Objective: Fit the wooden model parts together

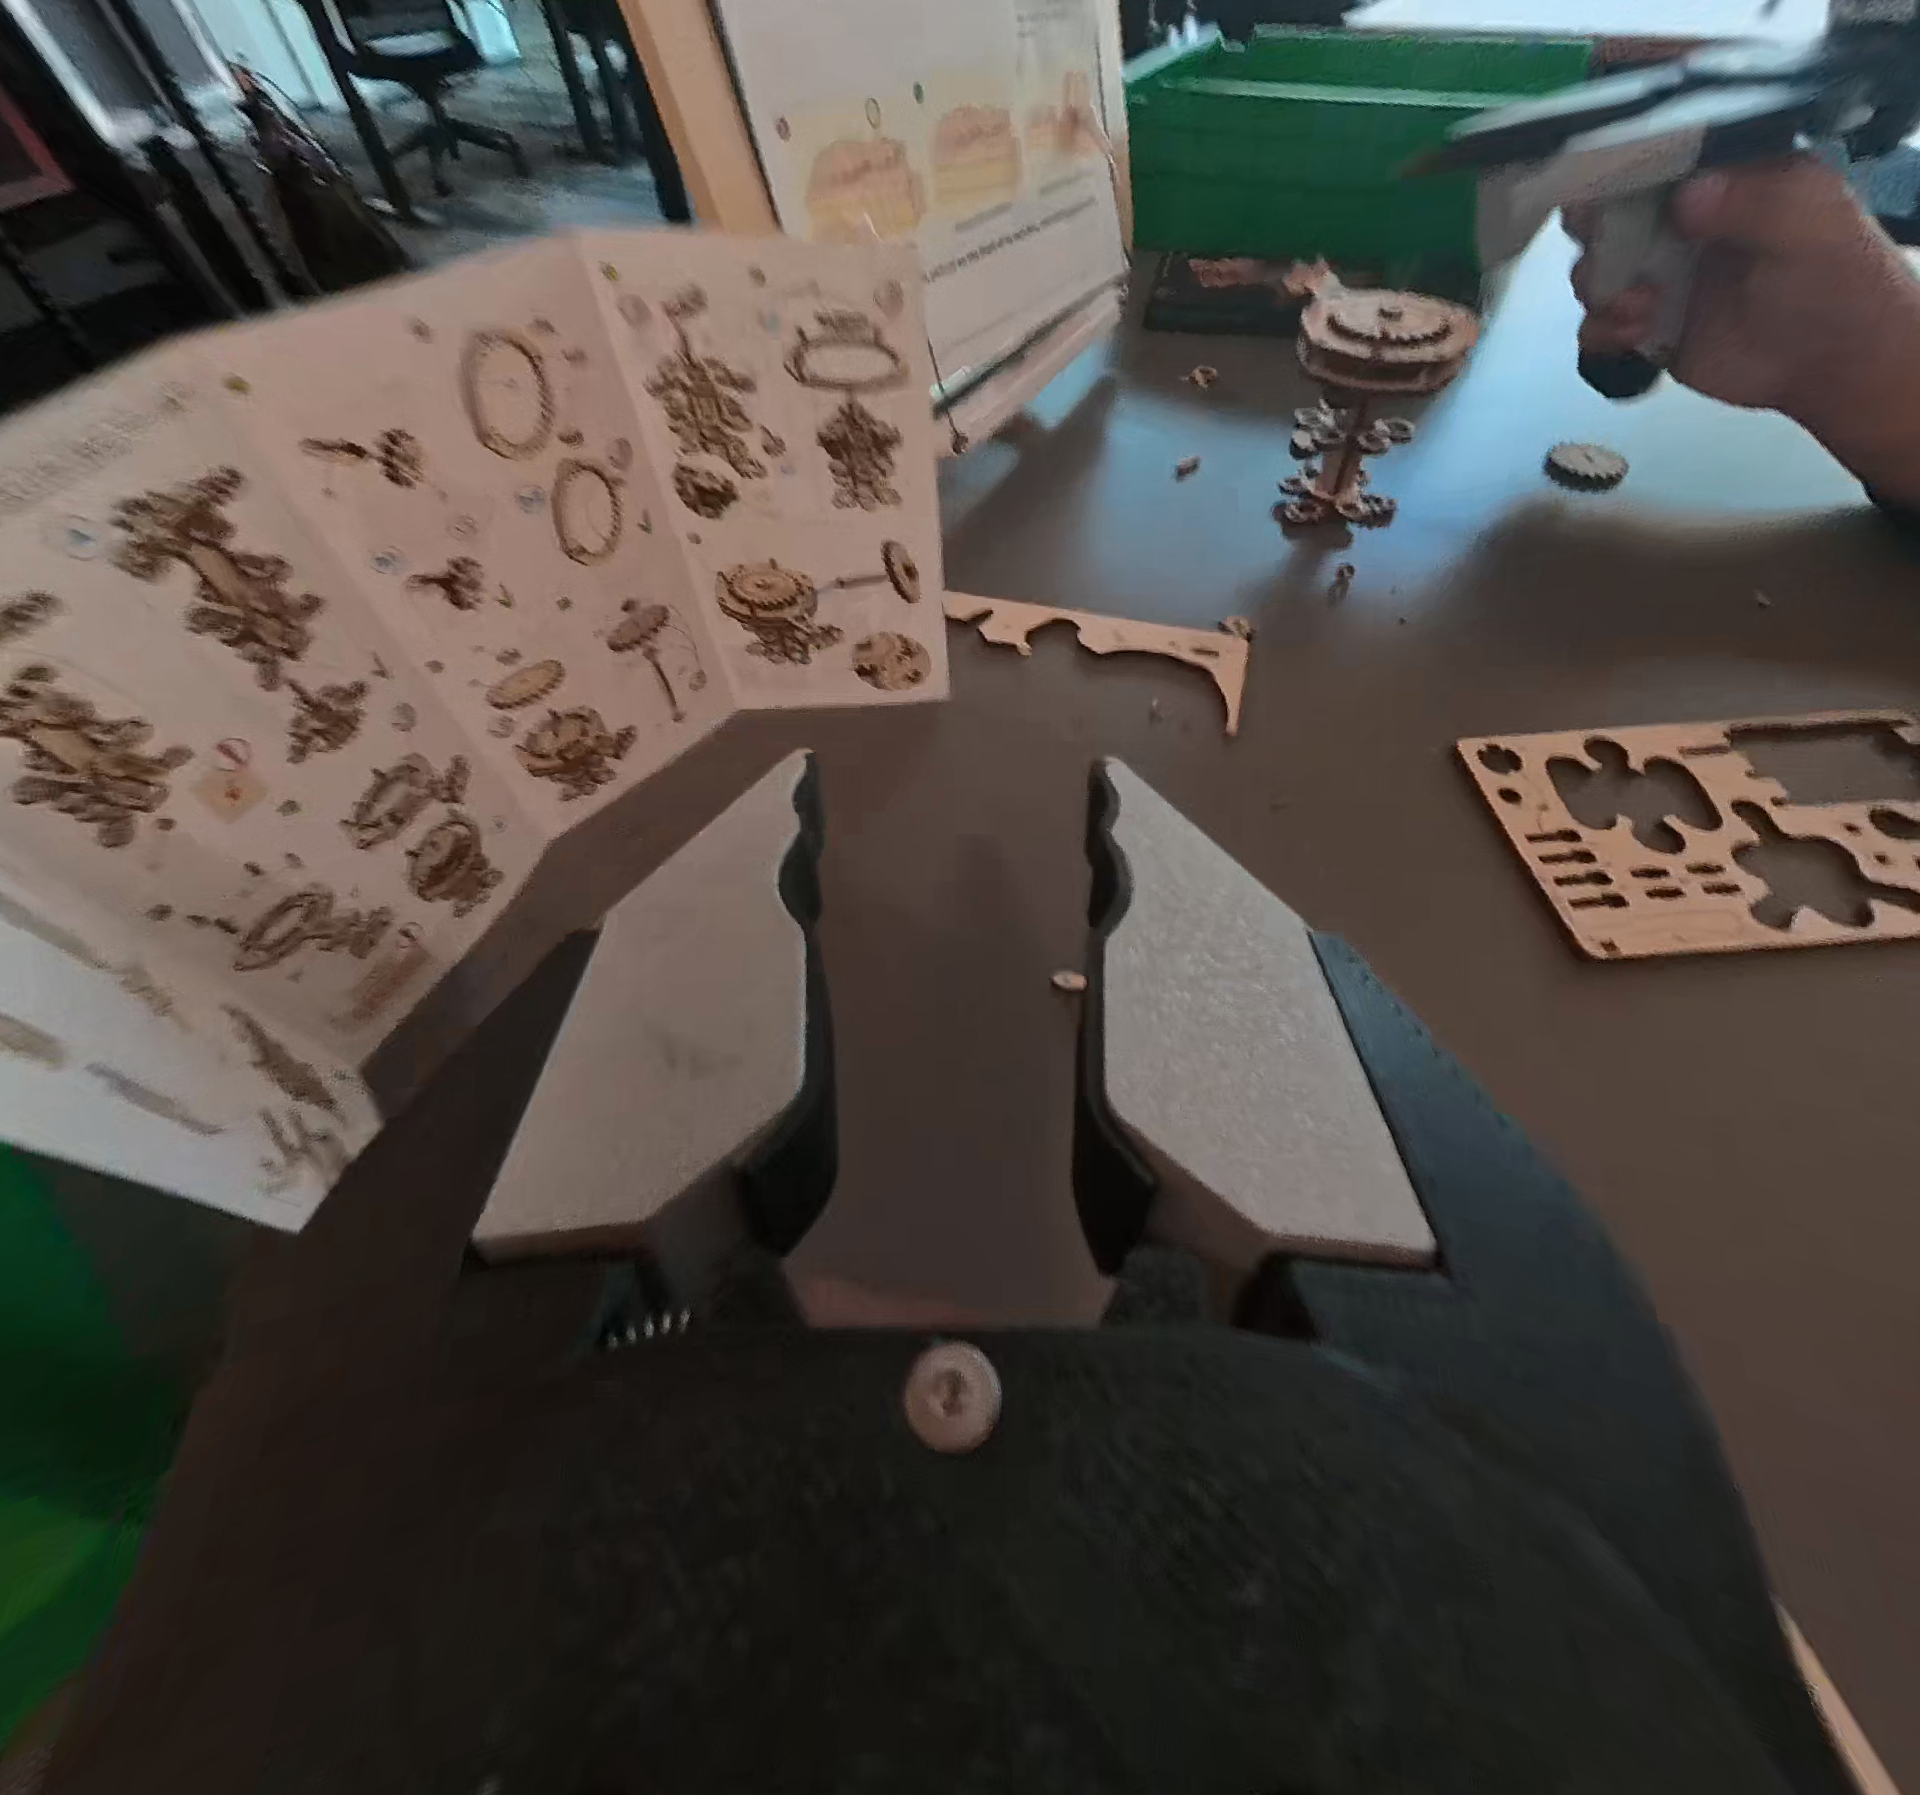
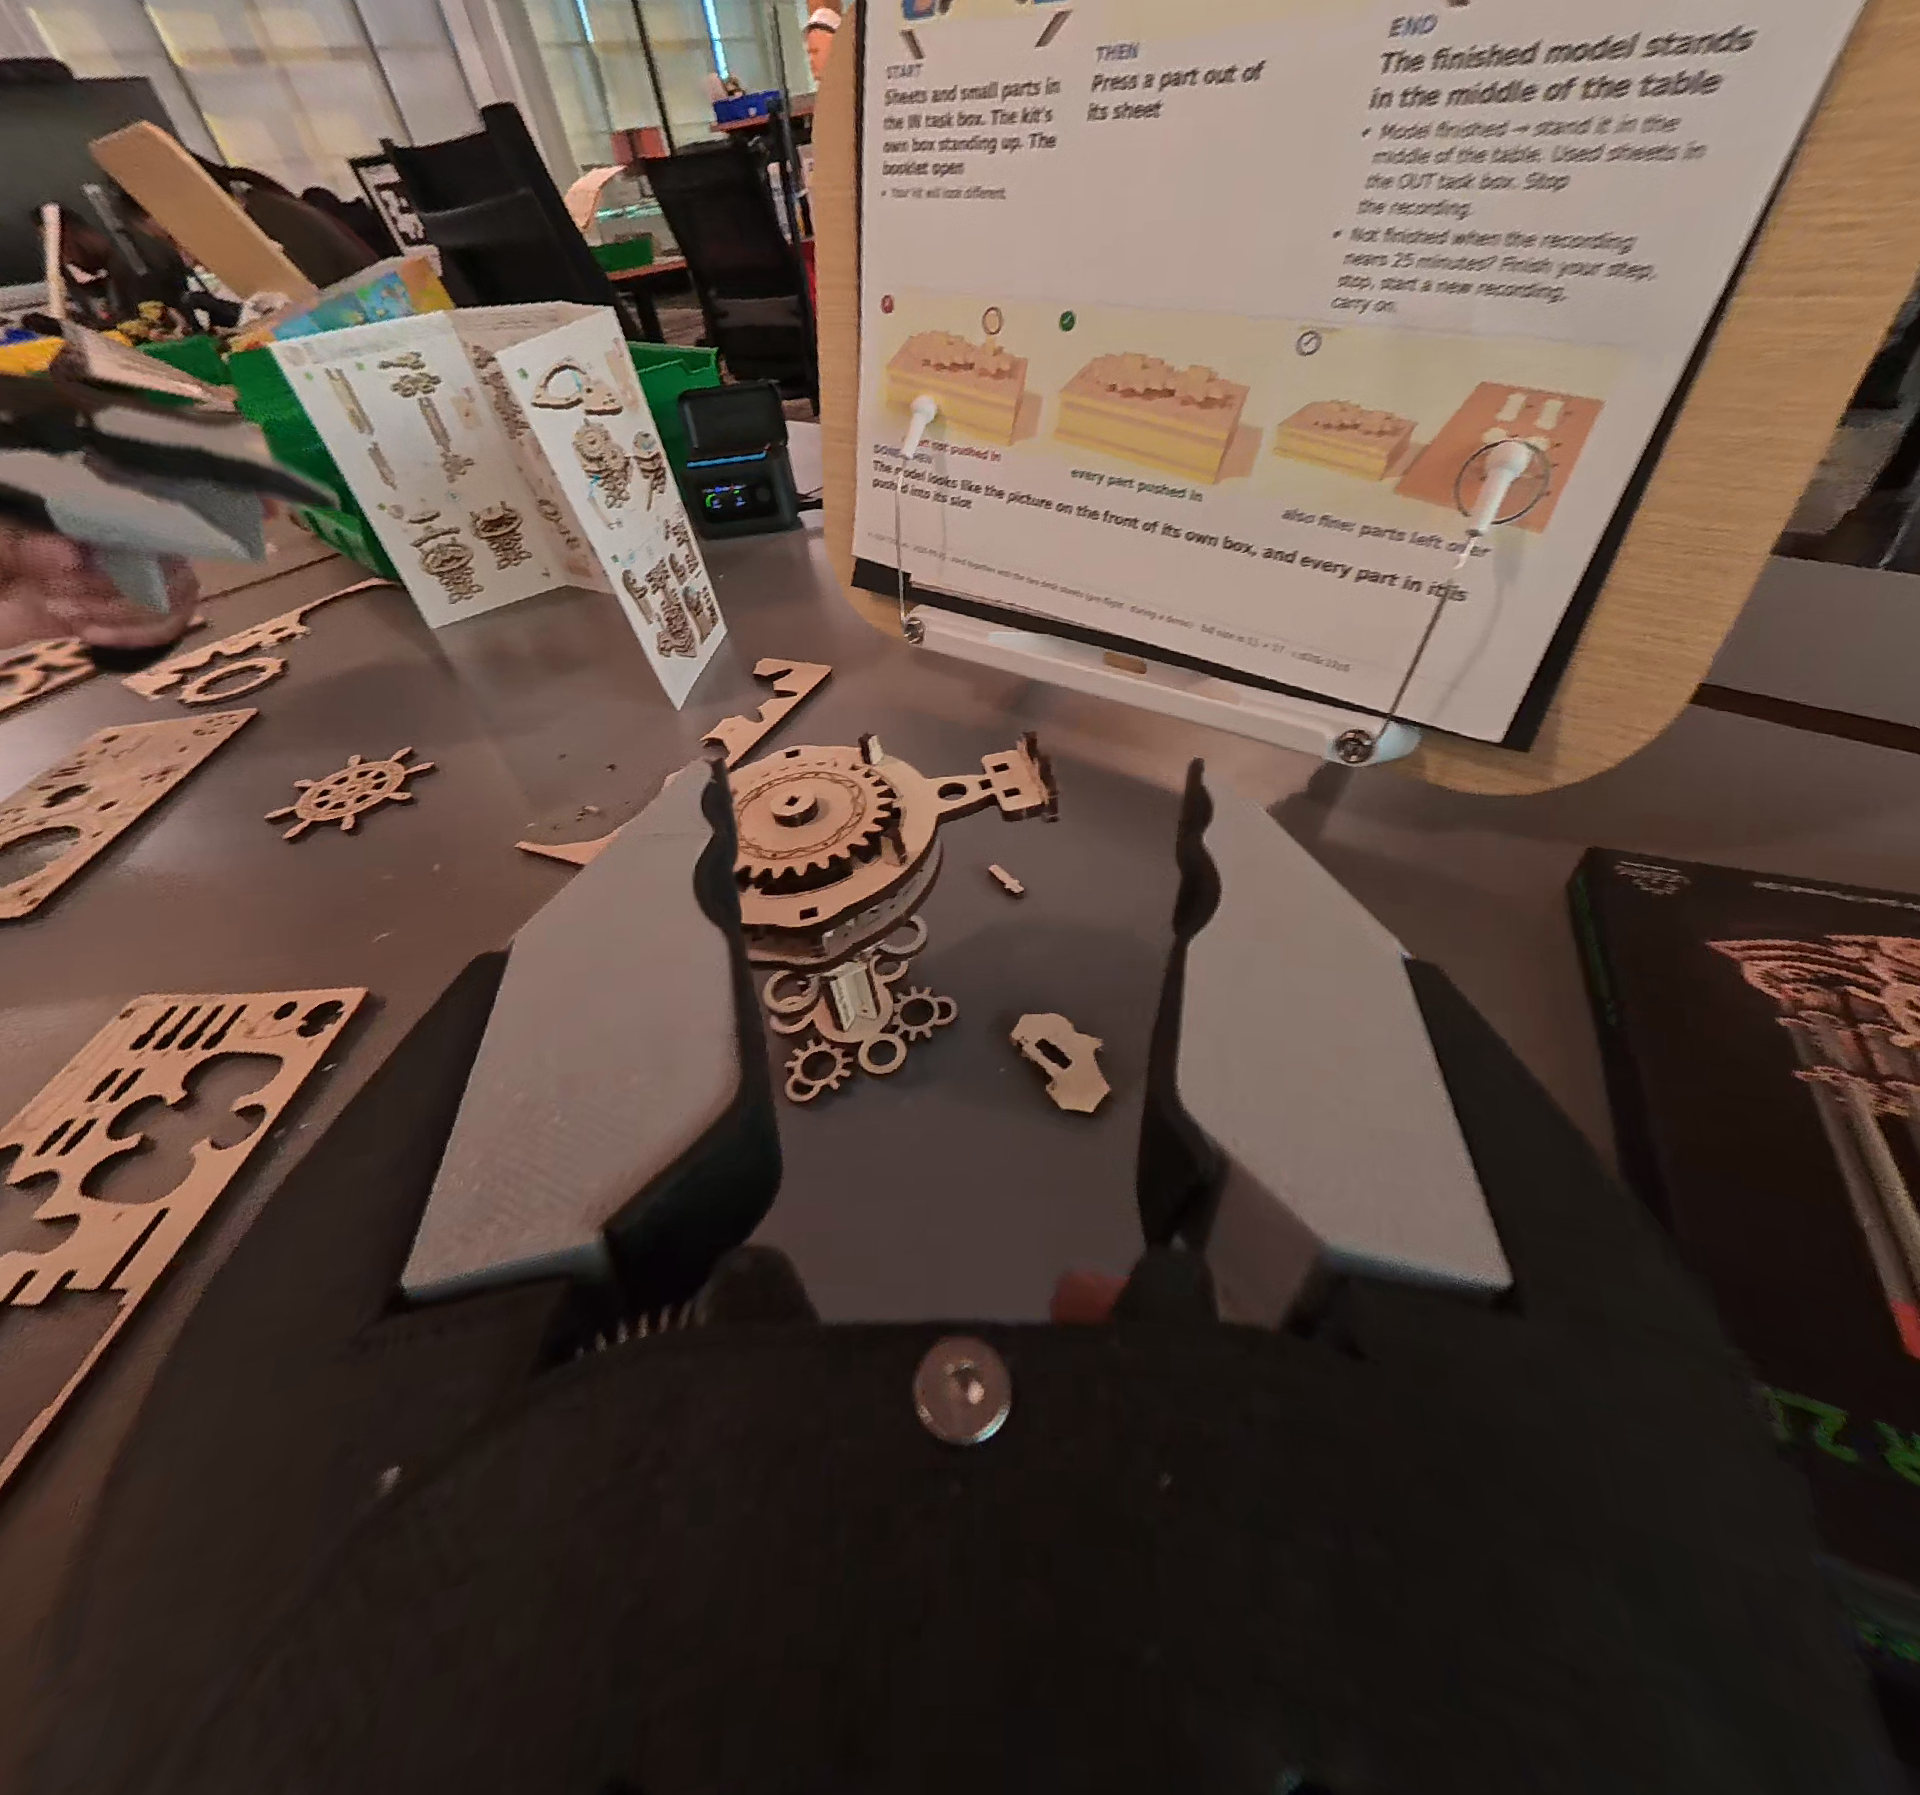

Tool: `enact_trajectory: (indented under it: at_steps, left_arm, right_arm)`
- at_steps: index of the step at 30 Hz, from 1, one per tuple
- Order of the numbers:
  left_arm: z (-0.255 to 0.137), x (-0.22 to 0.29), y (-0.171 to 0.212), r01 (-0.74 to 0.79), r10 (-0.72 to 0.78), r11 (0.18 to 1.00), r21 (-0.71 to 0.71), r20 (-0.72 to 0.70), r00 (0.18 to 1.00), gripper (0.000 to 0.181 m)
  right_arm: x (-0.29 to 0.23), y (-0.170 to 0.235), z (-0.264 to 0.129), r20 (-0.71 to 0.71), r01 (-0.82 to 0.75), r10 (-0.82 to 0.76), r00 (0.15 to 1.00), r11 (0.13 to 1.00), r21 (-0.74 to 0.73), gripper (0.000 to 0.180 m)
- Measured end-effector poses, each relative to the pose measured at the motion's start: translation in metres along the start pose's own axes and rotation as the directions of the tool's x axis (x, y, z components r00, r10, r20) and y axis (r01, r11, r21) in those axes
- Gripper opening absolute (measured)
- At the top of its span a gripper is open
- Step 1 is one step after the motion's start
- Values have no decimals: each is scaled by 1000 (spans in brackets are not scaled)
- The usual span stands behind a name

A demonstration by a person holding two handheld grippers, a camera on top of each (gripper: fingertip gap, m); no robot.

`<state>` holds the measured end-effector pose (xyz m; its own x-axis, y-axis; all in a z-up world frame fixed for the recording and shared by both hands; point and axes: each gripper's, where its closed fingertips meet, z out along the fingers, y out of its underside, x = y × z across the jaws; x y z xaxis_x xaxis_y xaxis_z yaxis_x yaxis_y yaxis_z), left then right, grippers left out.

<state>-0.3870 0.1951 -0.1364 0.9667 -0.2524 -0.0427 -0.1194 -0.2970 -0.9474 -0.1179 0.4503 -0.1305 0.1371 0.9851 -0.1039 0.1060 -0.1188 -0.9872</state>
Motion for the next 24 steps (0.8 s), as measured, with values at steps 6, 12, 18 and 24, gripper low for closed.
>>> enact_trajectory:
  at_steps: [6, 12, 18, 24]
  left_arm:
    - [7, 2, 35, -25, 25, 992, -120, 2, 1000, 45]
    - [15, 2, 40, 57, -55, 990, -132, 18, 998, 46]
    - [21, 25, 50, 15, -28, 981, -195, -66, 997, 48]
    - [15, 14, 34, 37, -42, 995, -89, -50, 998, 46]
  right_arm:
    - [7, -6, -5, -31, 0, 1, 1000, 1000, 32, 83]
    - [13, -5, -6, -70, 15, -13, 997, 999, 29, 82]
    - [10, -10, -6, -81, 28, -24, 996, 998, 49, 82]
    - [-3, -12, 0, -69, 70, -65, 996, 995, 65, 82]
